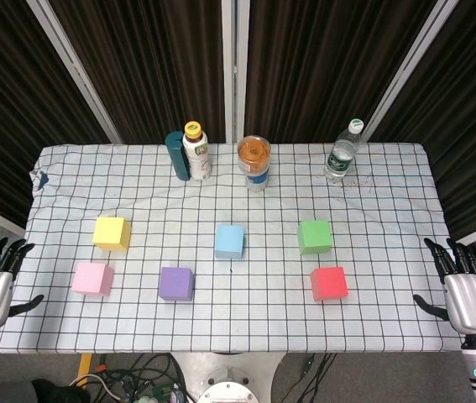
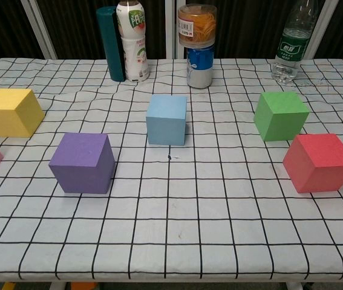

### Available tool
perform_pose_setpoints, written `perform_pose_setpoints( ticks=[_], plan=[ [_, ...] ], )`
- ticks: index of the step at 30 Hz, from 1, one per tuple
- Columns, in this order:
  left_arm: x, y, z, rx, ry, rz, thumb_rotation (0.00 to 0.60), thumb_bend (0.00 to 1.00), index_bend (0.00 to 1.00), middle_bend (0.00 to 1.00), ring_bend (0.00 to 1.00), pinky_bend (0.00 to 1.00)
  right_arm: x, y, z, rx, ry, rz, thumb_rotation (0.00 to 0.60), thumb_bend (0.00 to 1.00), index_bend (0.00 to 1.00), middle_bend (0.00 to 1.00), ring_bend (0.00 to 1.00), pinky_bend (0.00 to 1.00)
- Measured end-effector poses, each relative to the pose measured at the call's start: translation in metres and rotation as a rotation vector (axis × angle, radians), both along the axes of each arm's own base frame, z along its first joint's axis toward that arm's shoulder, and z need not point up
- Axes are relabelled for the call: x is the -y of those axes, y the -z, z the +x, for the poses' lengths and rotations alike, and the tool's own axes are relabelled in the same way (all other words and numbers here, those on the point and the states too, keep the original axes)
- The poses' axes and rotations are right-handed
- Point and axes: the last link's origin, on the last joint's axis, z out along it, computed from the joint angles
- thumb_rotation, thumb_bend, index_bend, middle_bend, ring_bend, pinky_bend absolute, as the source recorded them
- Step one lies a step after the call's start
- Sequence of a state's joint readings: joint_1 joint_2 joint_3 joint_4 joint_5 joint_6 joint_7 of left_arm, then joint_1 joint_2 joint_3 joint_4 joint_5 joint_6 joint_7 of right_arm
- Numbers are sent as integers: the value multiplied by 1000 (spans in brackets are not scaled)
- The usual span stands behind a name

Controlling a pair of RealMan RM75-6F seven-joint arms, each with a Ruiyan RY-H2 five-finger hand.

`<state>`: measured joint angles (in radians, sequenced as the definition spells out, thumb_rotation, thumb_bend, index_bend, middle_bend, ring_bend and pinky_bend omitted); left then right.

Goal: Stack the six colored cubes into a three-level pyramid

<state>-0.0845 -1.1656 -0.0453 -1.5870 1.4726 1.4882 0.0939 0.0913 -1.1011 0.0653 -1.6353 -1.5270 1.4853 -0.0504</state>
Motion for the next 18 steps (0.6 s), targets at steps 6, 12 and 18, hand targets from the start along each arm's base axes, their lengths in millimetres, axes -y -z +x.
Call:
perform_pose_setpoints(
  ticks=[6,12,18],
  plan=[
    [-2,0,2,-3,9,-4,600,0,144,98,0,9,-1,-1,-1,6,0,-3,600,68,0,161,0,92],
    [-4,0,4,11,18,-14,600,0,145,98,0,9,-2,-3,-1,15,-1,1,600,68,0,161,0,101],
    [-17,-1,10,31,48,-64,600,0,147,98,0,10,1,-9,5,3,-23,3,600,68,0,161,0,103]
  ],
)
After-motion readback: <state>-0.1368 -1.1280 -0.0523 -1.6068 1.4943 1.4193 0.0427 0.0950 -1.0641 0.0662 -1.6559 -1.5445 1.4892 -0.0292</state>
